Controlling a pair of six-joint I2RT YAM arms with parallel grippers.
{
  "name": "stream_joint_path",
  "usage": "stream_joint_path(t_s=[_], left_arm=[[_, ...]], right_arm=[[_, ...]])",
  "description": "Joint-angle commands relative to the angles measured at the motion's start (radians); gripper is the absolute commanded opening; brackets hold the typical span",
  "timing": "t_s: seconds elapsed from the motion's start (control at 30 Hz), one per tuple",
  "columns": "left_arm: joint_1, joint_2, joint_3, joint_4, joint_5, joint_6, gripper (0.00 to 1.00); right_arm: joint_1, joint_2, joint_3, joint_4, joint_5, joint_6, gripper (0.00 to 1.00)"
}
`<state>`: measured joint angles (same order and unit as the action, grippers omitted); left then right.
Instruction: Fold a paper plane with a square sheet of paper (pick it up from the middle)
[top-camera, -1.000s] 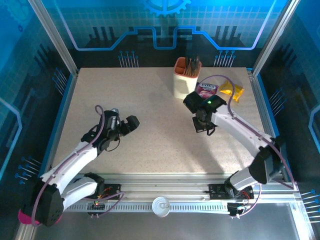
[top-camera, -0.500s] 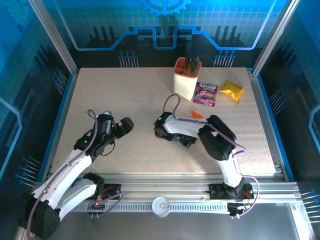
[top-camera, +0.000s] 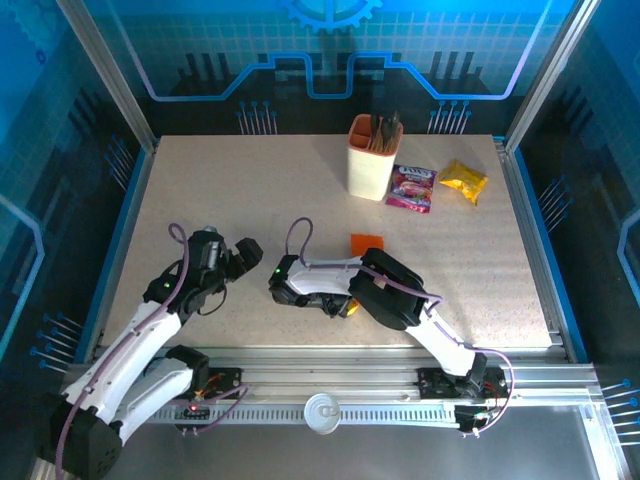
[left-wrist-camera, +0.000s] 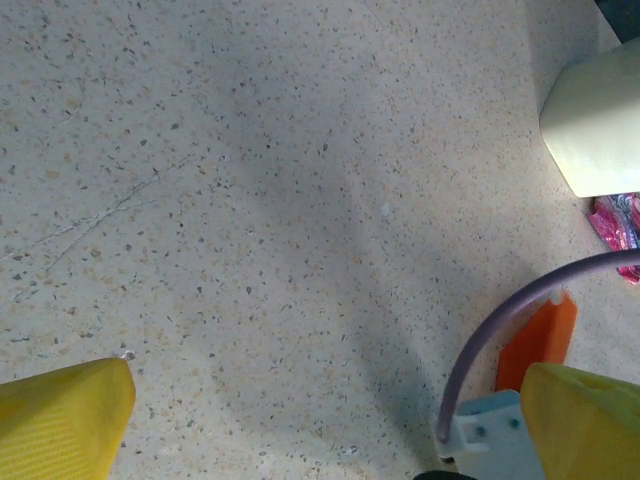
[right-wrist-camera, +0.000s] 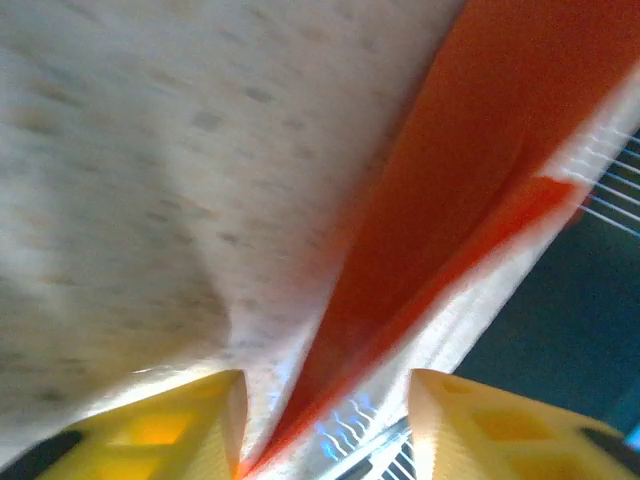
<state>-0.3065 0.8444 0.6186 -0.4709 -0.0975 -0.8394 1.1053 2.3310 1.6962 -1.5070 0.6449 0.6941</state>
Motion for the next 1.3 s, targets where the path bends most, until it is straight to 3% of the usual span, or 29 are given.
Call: stream_joint_path(t_s=[0.0,0.23,0.43,0.67,0.83,1.1,1.27], left_arm=[[0.014,0.018,0.048,-0.029,0.043,-0.013,1.00],[0.017,0.053,0.065,0.003,0.092,0.025,1.00],[-0.009,0.110,0.092,0.080,0.176,0.077,1.00],[-0.206,0.284,0.198,0.146,0.104,0.111,1.00],[-0.352,0.484,0.347,0.160,0.051,0.181,1.00],[-0.492,0.789,0.606,0.131,0.127,0.287,1.00],[-0.536,0.886,0.643,0.170,0.181,0.293,1.00]], right_arm=[[0.000,-0.055,0.036,0.064,-0.092,-0.028,0.54],[-0.079,-0.352,-0.051,0.232,-0.250,-0.114,0.59],[-0.266,-0.610,-0.243,0.438,-0.430,-0.165,0.59],[-0.546,-0.826,-0.464,0.678,-0.710,-0.157,0.63],[-0.687,-0.914,-0.585,0.795,-0.804,-0.140,0.65],[-0.815,-1.025,-0.746,0.882,-0.835,-0.121,0.66],[-0.972,-1.084,-0.867,0.949,-0.979,-0.088,0.70]])
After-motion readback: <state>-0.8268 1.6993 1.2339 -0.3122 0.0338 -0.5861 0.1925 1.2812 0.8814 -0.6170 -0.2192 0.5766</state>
